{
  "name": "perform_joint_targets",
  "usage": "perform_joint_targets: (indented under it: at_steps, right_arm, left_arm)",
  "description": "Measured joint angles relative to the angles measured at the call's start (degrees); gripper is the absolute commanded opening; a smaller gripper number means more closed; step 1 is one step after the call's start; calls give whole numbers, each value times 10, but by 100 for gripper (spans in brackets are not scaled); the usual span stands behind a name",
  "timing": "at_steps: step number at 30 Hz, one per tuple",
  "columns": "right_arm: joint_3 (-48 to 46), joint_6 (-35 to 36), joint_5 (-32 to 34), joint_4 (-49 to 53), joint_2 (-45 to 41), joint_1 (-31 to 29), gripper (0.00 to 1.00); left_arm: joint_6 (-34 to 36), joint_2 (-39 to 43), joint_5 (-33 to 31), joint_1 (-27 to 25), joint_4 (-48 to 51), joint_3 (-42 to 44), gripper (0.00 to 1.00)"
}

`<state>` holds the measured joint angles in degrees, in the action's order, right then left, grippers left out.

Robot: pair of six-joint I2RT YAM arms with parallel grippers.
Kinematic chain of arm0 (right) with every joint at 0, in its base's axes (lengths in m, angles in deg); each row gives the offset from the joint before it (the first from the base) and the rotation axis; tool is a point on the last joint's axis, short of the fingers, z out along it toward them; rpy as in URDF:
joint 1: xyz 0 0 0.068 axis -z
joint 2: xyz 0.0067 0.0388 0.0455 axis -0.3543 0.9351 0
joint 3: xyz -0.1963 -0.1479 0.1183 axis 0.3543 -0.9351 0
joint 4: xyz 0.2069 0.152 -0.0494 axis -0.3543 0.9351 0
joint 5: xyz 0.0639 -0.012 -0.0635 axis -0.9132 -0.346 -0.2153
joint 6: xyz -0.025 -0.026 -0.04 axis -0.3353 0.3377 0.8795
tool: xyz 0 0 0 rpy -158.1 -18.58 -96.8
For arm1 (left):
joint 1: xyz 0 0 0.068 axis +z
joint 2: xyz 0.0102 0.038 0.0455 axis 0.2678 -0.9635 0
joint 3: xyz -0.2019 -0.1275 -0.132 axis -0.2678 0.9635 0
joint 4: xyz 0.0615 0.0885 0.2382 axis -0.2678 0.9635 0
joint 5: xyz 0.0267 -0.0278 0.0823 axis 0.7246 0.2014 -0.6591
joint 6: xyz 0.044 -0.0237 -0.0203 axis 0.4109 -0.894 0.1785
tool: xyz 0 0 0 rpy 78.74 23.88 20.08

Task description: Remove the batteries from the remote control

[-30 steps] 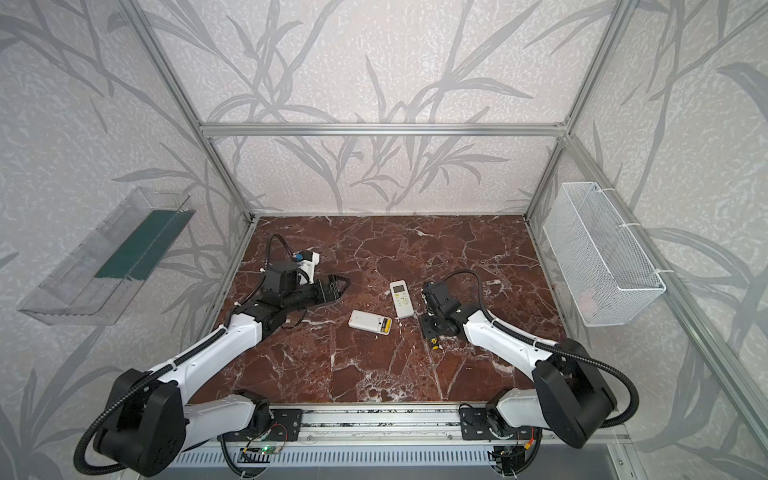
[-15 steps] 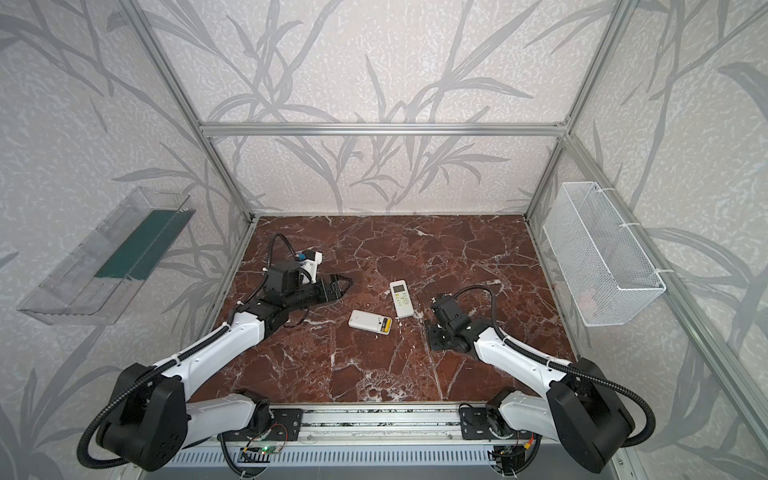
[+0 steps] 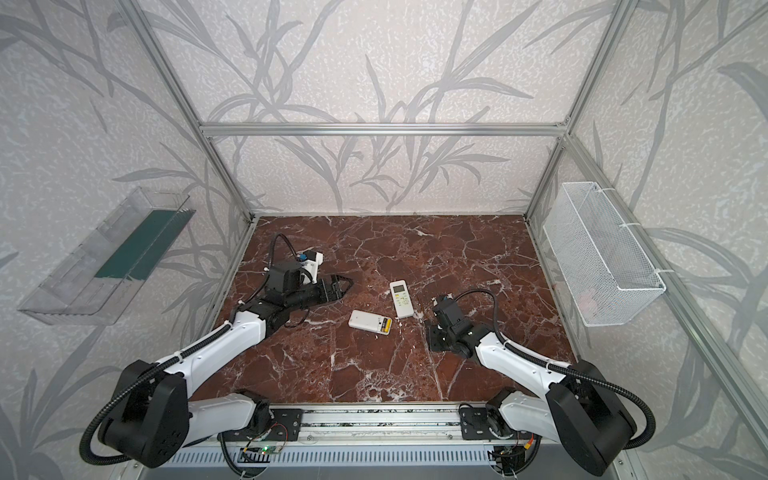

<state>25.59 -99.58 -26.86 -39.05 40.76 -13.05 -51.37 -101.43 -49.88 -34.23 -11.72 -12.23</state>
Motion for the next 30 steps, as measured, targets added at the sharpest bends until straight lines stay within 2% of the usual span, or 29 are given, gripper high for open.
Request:
perform_joint_targets:
  at_steps: [8, 17, 25, 28, 30]
  right_arm:
    - [-23, -13, -10, -19, -20, 23, 45]
    - [-22, -11, -39, -58, 30, 24, 39]
    - [-22, -1, -45, -82, 44, 24, 8]
    - [-23, 6, -43, -72, 35, 24, 0]
    - [-23, 14, -39, -56, 15, 24, 0]
  left_arm:
    - [0, 0, 3, 0, 0, 0, 96]
    - [0, 0, 3, 0, 0, 0, 96]
    - [0, 0, 3, -1, 0, 0, 96]
    - [-1, -3, 3, -1, 0, 0, 97]
    - [-4, -10, 3, -1, 1, -2, 97]
